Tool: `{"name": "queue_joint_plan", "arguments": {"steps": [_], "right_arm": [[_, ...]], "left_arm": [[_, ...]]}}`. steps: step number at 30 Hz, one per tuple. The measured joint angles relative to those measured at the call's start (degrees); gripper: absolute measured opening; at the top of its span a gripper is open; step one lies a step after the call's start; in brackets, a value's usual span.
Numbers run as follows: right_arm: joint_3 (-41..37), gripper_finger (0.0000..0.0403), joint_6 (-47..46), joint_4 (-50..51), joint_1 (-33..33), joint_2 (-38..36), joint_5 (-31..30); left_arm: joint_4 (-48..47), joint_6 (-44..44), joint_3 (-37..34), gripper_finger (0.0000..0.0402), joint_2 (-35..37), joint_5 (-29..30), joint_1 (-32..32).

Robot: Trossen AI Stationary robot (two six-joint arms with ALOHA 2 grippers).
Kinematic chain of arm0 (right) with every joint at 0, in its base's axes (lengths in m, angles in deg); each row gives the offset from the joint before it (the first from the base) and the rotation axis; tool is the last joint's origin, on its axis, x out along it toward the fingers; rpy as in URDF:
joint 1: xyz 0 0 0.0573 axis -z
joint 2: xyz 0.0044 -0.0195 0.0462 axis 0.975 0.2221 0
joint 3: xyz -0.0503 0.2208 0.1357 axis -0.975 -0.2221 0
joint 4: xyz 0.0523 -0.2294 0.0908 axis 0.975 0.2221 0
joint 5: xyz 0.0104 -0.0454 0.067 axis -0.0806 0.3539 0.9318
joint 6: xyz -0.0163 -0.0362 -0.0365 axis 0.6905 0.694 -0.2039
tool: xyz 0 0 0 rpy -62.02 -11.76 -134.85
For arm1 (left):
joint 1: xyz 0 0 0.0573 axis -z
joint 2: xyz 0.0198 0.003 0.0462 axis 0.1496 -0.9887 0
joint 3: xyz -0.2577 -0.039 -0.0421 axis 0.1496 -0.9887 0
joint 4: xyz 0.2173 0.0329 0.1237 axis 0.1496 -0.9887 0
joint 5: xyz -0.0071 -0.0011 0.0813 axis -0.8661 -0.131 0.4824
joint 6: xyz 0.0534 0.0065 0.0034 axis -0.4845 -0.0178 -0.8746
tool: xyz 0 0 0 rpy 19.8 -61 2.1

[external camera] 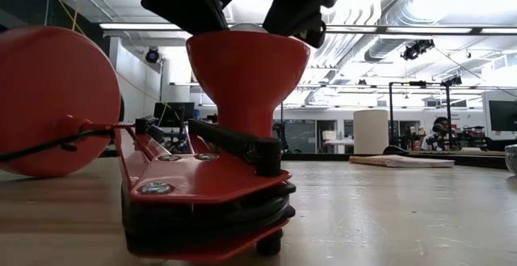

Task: Screw lightbulb
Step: Insert the lightbulb into the lamp

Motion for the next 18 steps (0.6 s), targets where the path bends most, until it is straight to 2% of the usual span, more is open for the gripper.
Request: {"name": "queue_joint_plan", "arguments": {"steps": [15,18], "right_arm": [[0.0,0.0,-3.9,1.2,-2.2,0.0,-1.5],[0.0,0.0,-4.7,1.5,-2.5,0.0,-1.6]], "left_arm": [[-1.3,-4.5,0.0,0.0,0.4,3.7,-0.1],[-2.5,-5.9,-0.1,0.0,1.0,6.3,-0.3]]}}
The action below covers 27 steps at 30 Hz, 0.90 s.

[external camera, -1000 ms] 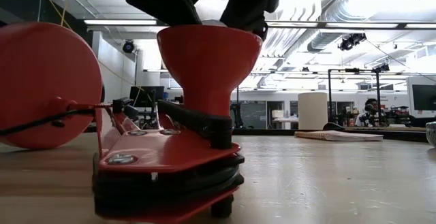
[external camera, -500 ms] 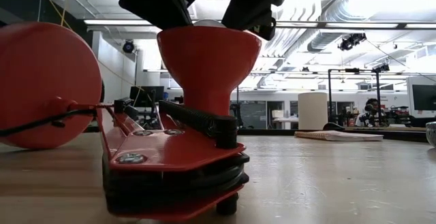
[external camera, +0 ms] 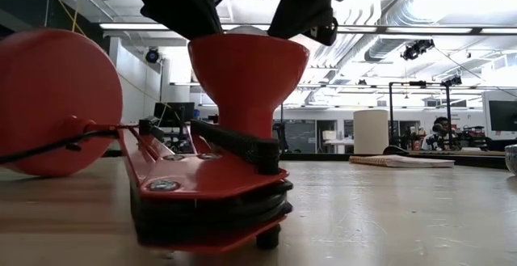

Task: Screw lightbulb
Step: Insert the lightbulb into the lamp

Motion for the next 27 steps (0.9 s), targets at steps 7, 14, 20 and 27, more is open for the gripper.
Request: {"name": "queue_joint_plan", "arguments": {"steps": [7,14,20,27], "right_arm": [[0.0,0.0,-0.3,-1.9,-1.1,0.2,1.0],[0.0,0.0,-1.4,-1.4,-2.2,-0.6,0.5],[0.0,0.0,0.1,2.2,-1.7,-4.6,-3.7],[0.0,0.0,4.3,2.0,4.0,-4.9,-1.8]], "left_arm": [[1.3,-2.1,0.0,0.0,0.8,9.0,-2.6],[-3.6,-3.4,2.2,0.0,1.8,9.8,-5.4],[-11.2,3.5,3.4,0.0,7.2,6.3,-5.3],[-2.8,11.0,-0.6,0.0,11.8,-1.7,-1.3]]}}
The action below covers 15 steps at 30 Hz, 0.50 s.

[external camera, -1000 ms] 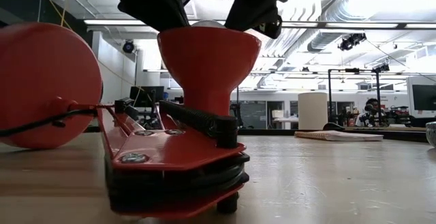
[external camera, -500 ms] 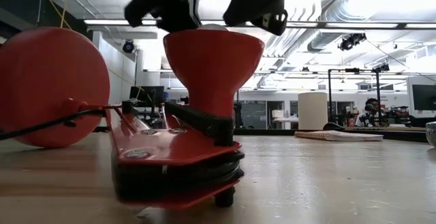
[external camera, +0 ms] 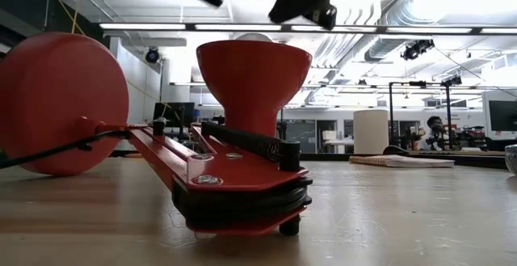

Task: Screw lightbulb
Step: Insert the lightbulb into the lamp

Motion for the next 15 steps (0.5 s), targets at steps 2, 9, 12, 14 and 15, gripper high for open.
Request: {"name": "queue_joint_plan", "arguments": {"steps": [2,9,12,14,15], "right_arm": [[0.0,0.0,1.8,0.1,1.5,0.6,1.9],[0.0,0.0,6.2,-0.3,5.1,0.9,6.1],[0.0,0.0,6.5,-0.4,6.1,0.9,7.3],[0.0,0.0,6.5,-0.4,6.5,0.9,7.8],[0.0,0.0,6.5,-0.4,6.6,0.9,7.9]], "left_arm": [[5.4,-0.5,-1.1,0.0,-0.5,-2.2,1.7],[10.3,-3.4,-1.8,0.0,-5.9,1.0,4.5],[11.3,-4.8,-1.8,0.0,-8.4,0.6,4.3],[12.1,-6.3,-1.8,0.0,-9.4,0.6,4.4],[12.7,-6.6,-1.8,0.0,-9.9,0.6,4.3]]}}
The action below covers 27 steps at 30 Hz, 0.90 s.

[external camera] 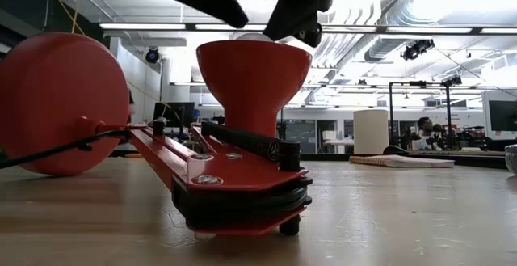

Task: Screw lightbulb
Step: Insert the lightbulb into the lamp

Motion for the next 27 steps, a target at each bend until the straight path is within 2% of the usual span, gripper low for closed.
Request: {"name": "queue_joint_plan", "arguments": {"steps": [17,24,27], "right_arm": [[0.0,0.0,-2.7,-4.6,-1.2,5.0,-0.8],[0.0,0.0,-5.1,-3.5,-3.1,4.9,-2.5],[0.0,0.0,-7.3,-3.4,-4.1,4.9,-4.9]], "left_arm": [[-1.5,-0.4,-0.2,0.0,-1.5,0.4,-2.5],[-4.7,0.1,-0.3,0.0,-1.3,0.0,-4.5],[-5.5,-1.5,-0.3,0.0,-1.2,0.5,-5.2]]}}
